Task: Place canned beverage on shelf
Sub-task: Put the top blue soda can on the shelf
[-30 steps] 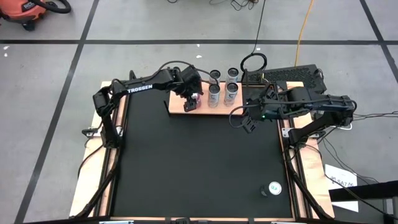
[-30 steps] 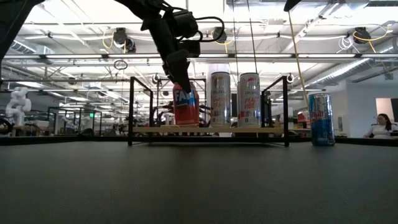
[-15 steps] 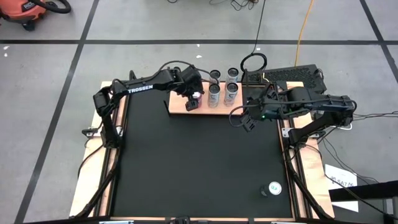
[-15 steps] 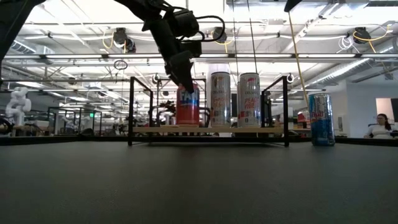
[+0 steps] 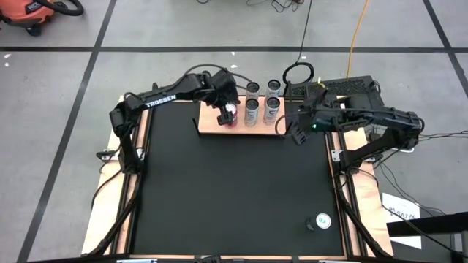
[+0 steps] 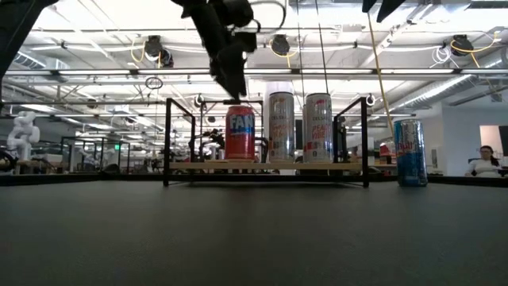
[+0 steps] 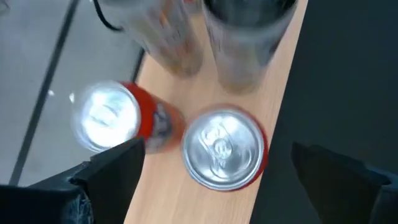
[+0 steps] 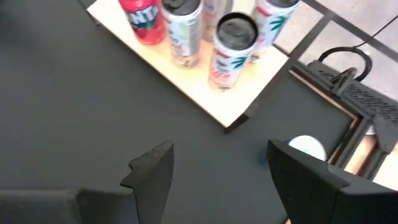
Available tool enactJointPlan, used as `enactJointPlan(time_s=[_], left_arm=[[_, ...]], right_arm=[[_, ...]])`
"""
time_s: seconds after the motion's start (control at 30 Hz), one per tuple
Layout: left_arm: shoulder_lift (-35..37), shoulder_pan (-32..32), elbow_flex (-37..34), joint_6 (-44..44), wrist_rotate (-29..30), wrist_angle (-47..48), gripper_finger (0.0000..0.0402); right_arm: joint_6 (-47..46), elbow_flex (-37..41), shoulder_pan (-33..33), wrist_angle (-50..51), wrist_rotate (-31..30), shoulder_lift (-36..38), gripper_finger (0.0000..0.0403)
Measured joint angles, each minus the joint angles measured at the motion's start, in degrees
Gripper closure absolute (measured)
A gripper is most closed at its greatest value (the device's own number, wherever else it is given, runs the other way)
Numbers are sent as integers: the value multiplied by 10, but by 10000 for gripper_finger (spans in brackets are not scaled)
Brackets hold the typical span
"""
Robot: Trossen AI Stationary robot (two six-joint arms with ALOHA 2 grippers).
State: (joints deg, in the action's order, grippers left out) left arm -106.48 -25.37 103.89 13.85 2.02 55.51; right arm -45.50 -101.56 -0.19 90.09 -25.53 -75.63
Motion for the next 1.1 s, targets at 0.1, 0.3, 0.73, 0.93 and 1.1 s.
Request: enactJointPlan(time_s=[0.1,0.3,0.73,0.93,1.1], left_arm=[[17,0,28,-2,0,9,4],[86,1,30,-44,0,-42,4],[176,131,5,-121,36,-68,4],[176,206,4,-122,148,-34,4],[176,234,4,-145,181,-25,4]], right_arm=[[33,0,-38,0,26,7,156],[76,58,-111,0,80,34,156],[-130,228,-31,-23,268,134,156],[-285,228,81,-31,272,127,156],[-330,228,87,-1,91,113,156]])
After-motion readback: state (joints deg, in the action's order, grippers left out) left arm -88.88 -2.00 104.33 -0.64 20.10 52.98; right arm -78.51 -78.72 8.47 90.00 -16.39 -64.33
